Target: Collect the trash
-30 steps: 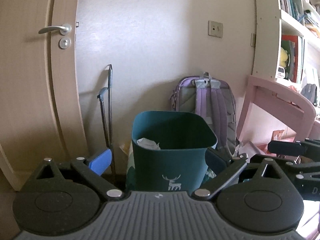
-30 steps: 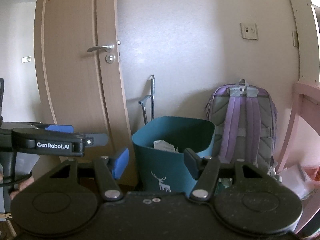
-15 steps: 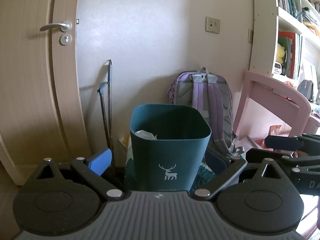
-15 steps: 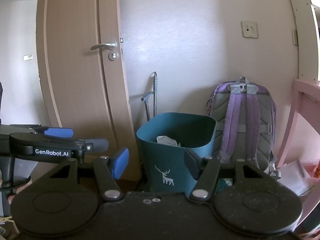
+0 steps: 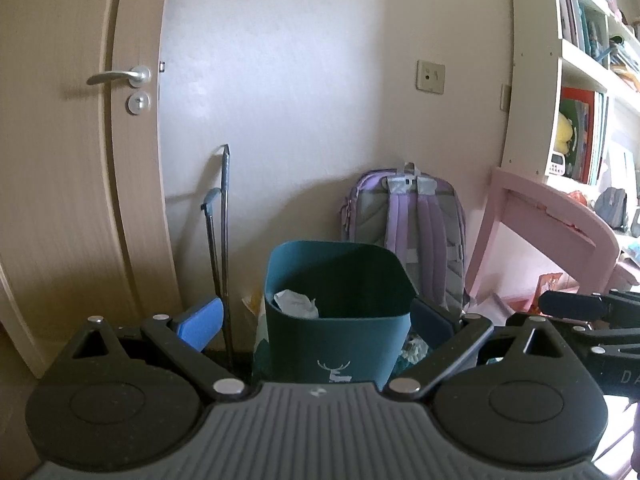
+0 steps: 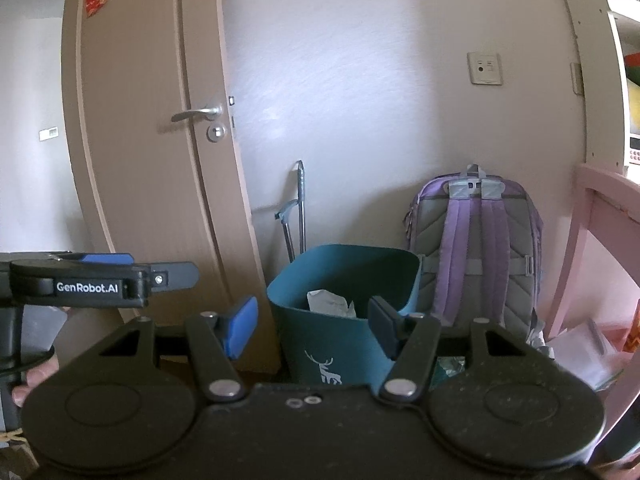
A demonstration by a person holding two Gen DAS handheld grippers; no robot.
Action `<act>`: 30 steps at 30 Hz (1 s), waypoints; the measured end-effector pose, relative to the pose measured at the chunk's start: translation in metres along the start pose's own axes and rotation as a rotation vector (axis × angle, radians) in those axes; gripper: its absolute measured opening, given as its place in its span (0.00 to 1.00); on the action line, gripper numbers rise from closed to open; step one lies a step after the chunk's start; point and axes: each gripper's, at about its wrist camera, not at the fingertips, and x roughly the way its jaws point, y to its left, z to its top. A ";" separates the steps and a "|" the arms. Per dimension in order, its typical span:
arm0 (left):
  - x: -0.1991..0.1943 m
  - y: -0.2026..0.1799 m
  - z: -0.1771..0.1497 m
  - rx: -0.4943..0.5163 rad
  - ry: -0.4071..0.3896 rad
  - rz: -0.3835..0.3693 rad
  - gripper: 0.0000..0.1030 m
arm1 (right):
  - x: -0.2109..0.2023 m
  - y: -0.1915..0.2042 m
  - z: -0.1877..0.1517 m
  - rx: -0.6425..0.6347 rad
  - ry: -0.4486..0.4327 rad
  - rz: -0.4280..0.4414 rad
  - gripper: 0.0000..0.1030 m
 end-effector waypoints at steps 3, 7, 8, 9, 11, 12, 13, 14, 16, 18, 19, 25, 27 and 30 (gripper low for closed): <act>-0.003 -0.002 0.006 -0.006 -0.005 0.001 0.98 | -0.001 0.001 0.004 -0.006 -0.002 -0.004 0.59; -0.005 -0.004 0.011 -0.008 -0.005 0.000 0.98 | -0.003 0.002 0.008 -0.011 -0.007 -0.005 0.59; -0.005 -0.004 0.011 -0.012 -0.005 0.001 0.98 | -0.004 0.002 0.009 -0.011 -0.007 -0.007 0.59; -0.006 -0.005 0.012 -0.017 -0.005 -0.001 0.98 | -0.004 0.002 0.010 -0.011 -0.008 -0.009 0.59; -0.007 -0.004 0.013 -0.027 -0.002 -0.008 0.98 | -0.005 0.003 0.011 -0.009 -0.009 -0.004 0.59; -0.007 -0.004 0.013 -0.029 -0.003 -0.006 0.98 | -0.006 0.003 0.011 -0.008 -0.009 -0.003 0.59; -0.008 -0.004 0.013 -0.027 -0.005 -0.003 0.98 | -0.006 0.004 0.011 -0.008 -0.010 -0.004 0.59; -0.008 -0.004 0.013 -0.026 -0.006 0.000 0.98 | -0.007 0.004 0.011 -0.009 -0.011 -0.004 0.59; -0.009 -0.004 0.013 -0.026 -0.006 -0.003 0.98 | -0.007 0.004 0.012 -0.010 -0.011 -0.003 0.59; -0.010 -0.004 0.013 -0.025 -0.010 -0.002 0.98 | -0.006 0.004 0.012 -0.010 -0.010 -0.002 0.59; -0.010 -0.005 0.013 -0.023 -0.012 -0.001 0.98 | -0.006 0.004 0.012 -0.011 -0.009 -0.002 0.59; -0.011 -0.006 0.012 -0.022 -0.006 -0.006 0.98 | -0.003 0.003 0.012 -0.015 -0.001 0.001 0.59; -0.010 -0.006 0.011 -0.018 -0.004 -0.004 0.98 | -0.002 0.002 0.011 -0.011 0.001 0.006 0.59; -0.008 -0.007 0.010 -0.011 -0.002 -0.003 0.98 | -0.001 0.001 0.012 -0.007 0.002 0.007 0.59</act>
